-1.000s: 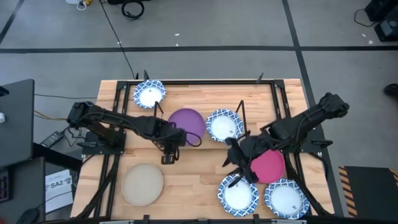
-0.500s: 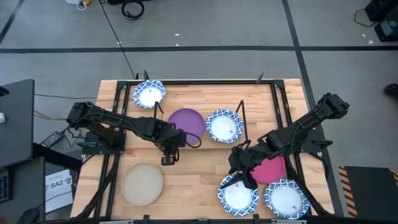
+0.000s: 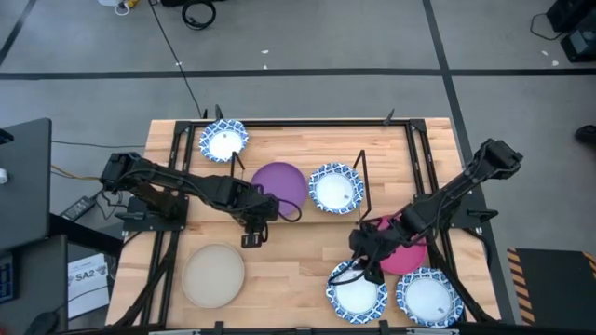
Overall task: Place and stack plates onto a shelf
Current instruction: Stack the white-blue patterned bowl on top of the white-blue patterned bowl on the shelf
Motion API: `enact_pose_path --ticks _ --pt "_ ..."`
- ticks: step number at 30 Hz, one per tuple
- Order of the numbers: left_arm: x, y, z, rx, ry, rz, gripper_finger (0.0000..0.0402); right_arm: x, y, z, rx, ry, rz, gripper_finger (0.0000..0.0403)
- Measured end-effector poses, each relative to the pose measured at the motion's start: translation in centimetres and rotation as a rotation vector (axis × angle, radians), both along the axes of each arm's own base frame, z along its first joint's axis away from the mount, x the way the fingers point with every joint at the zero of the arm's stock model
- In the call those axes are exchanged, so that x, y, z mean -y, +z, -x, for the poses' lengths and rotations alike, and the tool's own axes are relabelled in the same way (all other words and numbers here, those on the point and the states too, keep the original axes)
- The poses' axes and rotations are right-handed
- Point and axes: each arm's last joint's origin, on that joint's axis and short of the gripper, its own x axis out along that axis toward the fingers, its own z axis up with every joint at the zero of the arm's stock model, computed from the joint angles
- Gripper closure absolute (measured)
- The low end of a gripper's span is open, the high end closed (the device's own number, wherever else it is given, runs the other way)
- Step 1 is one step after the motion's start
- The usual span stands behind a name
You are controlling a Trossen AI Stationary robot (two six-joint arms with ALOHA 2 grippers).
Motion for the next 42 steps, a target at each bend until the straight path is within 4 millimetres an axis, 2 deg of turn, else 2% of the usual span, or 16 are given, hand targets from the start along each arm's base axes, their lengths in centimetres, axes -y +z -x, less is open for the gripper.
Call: enact_pose_path --ticks 8,20,42 --pt "0.0 0.0 0.0 0.002 0.000 0.000 0.0299 0.2 -1.7 0.9 -0.026 -0.021 0.063 0.0229" --pt "0.0 0.0 0.0 0.002 0.000 0.000 0.0299 1.0 -4.3 2.2 -0.128 -0.124 0.055 0.0229" --pt "0.0 0.0 0.0 0.002 0.023 0.009 0.0299 0.2 -4.4 2.1 -0.044 -0.129 0.071 0.0229"
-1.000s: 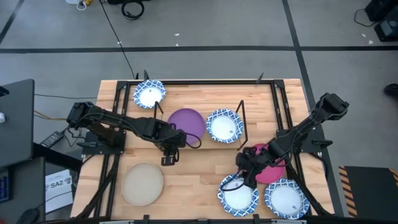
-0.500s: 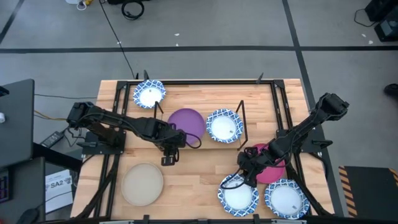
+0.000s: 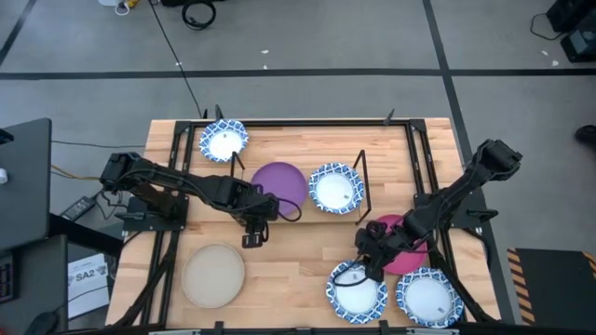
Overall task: Place and stack plates onto a shelf
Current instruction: Stack the white-blue patterned bowl on top of the white-blue patterned bowl on the shelf
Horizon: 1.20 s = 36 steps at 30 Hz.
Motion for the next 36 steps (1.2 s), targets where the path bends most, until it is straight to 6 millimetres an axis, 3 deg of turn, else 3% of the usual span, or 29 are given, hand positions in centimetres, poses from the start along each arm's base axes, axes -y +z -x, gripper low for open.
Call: enact_pose_path --ticks 10,17,36 --pt "0.0 0.0 0.0 0.004 0.000 0.001 0.0299 -1.5 -3.9 -0.9 -0.112 0.063 0.016 0.0229" --pt "0.0 0.0 -0.1 0.006 -0.001 0.001 0.0299 -1.6 -3.9 -1.0 -0.101 0.060 0.007 0.0236" --pt "0.0 0.0 -0.1 0.006 -0.003 0.000 0.0299 -1.6 -3.7 -1.1 -0.090 0.059 -0.008 0.0373"
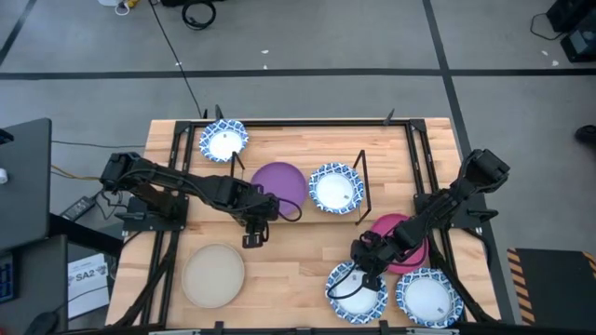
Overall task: Place and stack plates onto a shelf
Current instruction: Stack the white-blue patterned bowl on top of the white-blue patterned bowl on the shelf
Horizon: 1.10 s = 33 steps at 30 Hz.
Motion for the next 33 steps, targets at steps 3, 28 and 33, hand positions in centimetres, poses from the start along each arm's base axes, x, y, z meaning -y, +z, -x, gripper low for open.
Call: enact_pose_path --ticks 3,28,33 --pt "0.0 0.0 0.0 0.000 0.000 0.000 0.0299 0.0 0.0 0.0 -0.001 0.001 0.000 0.0386" --pt "0.0 0.0 0.0 0.000 0.000 0.000 0.0299 1.3 4.7 0.4 0.138 -0.007 -0.147 0.0393" --pt "0.0 0.0 0.0 0.000 0.000 0.000 0.0299 2.3 6.7 0.6 0.212 -0.032 -0.193 0.0394"
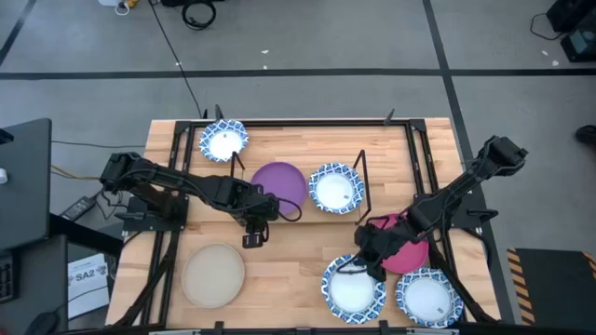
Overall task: Place and stack plates onto a shelf
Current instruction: Stack the white-blue patterned bowl on top of the white-blue patterned bowl on the shelf
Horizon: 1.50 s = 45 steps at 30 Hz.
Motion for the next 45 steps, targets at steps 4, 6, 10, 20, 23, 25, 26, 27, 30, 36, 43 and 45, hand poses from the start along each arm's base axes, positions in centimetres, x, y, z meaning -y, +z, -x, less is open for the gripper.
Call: enact_pose_path --ticks 4,6,10,20,23,25,26,27,30,36,43,45 --pt "0.0 0.0 0.0 0.000 0.000 0.000 0.0299 1.0 1.4 0.1 0.060 -0.018 -0.019 0.0394" --pt "0.0 0.0 0.0 0.000 0.000 0.000 0.0299 1.7 2.0 0.1 0.089 -0.029 -0.022 0.0394" --pt "0.0 0.0 0.0 0.000 0.000 0.000 0.0299 3.2 3.2 0.1 0.145 -0.063 -0.027 0.0394" --pt "0.0 0.0 0.0 0.001 0.001 0.000 0.0299 6.8 6.0 -0.8 0.377 -0.087 -0.019 0.0394" --pt "0.0 0.0 0.0 0.001 0.001 0.001 0.0299 7.5 6.6 -1.1 0.439 -0.079 -0.027 0.0394" --pt "0.0 0.0 0.0 0.001 0.001 0.001 0.0299 8.0 7.1 -1.3 0.487 -0.081 -0.020 0.0394" --pt "0.0 0.0 0.0 0.001 0.002 0.000 0.0299 8.3 7.2 -1.3 0.507 -0.086 -0.011 0.0394" --pt "0.0 0.0 0.0 0.001 0.001 0.001 0.0299 8.6 7.4 -1.5 0.528 -0.094 -0.001 0.0394" --pt "0.0 0.0 0.0 0.001 0.002 0.000 0.0299 9.7 7.9 -1.8 0.587 -0.098 0.015 0.0394" --pt "0.0 0.0 0.0 0.001 0.002 0.001 0.0299 12.2 9.8 -2.2 0.617 -0.113 0.117 0.0394" --pt "0.0 0.0 0.0 0.001 0.001 0.000 0.0299 15.2 13.3 -1.7 0.557 -0.108 0.336 0.0394" --pt "0.0 0.0 0.0 0.001 0.001 0.000 0.0299 16.2 14.0 -1.3 0.519 -0.121 0.386 0.0394"
